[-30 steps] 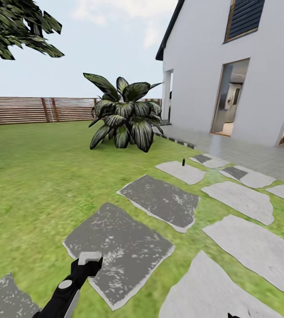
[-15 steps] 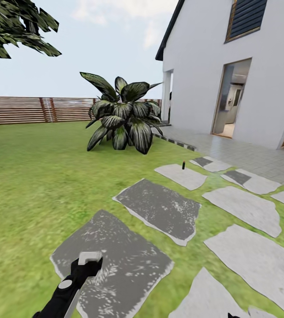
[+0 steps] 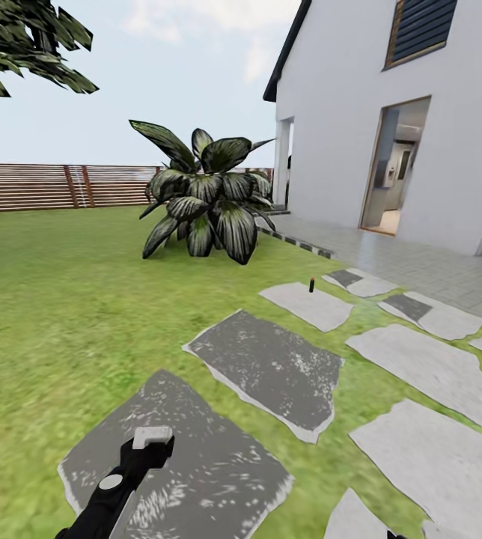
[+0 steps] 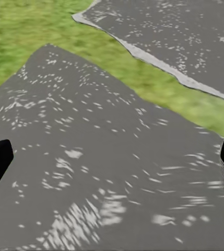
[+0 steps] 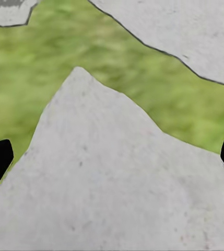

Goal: Pick up the pesticide atomizer in the garden and spray insectifuge to fully cover both potted plants in the garden.

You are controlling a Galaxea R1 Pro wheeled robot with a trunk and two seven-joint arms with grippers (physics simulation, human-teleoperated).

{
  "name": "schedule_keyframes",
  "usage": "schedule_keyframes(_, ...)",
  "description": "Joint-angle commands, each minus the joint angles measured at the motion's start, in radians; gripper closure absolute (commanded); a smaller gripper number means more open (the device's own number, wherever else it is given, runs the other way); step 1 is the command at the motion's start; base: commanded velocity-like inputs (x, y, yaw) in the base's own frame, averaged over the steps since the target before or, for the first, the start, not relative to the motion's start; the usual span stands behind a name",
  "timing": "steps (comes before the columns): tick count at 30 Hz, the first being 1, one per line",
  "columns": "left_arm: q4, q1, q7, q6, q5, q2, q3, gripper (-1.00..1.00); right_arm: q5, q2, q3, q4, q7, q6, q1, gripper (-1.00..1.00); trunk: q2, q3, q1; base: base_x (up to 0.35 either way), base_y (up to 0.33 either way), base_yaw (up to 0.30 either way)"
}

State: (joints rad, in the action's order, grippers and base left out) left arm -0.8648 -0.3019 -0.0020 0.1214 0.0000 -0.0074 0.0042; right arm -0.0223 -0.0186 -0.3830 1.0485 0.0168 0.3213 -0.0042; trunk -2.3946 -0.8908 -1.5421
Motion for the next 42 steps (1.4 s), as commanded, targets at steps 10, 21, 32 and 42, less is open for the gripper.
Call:
schedule_keyframes(10,-0.002,0.000,-0.001,0.006,0.000,0.000,0.000,-1.00,-0.002,0.000,-0.001,0.001,0.002,-0.044,0.000,-1.00,0.000,-0.001,0.000,0.334,-0.092,0.000)
schedule_keyframes(21,-0.002,0.000,-0.001,0.006,0.000,0.000,0.000,-1.00,-0.001,-0.001,-0.003,0.001,0.002,-0.047,0.000,-1.00,0.000,-0.001,0.000,0.333,-0.092,0.000)
schedule_keyframes(32,-0.002,0.000,0.000,0.006,0.000,0.000,0.000,-1.00,0.001,-0.001,-0.002,0.002,0.003,-0.047,0.000,-1.00,0.000,-0.001,0.000,0.333,-0.092,0.000)
schedule_keyframes(42,-0.002,0.000,0.000,0.006,0.000,0.000,0.000,-1.00,0.001,-0.001,-0.002,0.002,0.003,-0.047,0.000,-1.00,0.000,-0.001,0.000,0.333,-0.092,0.000)
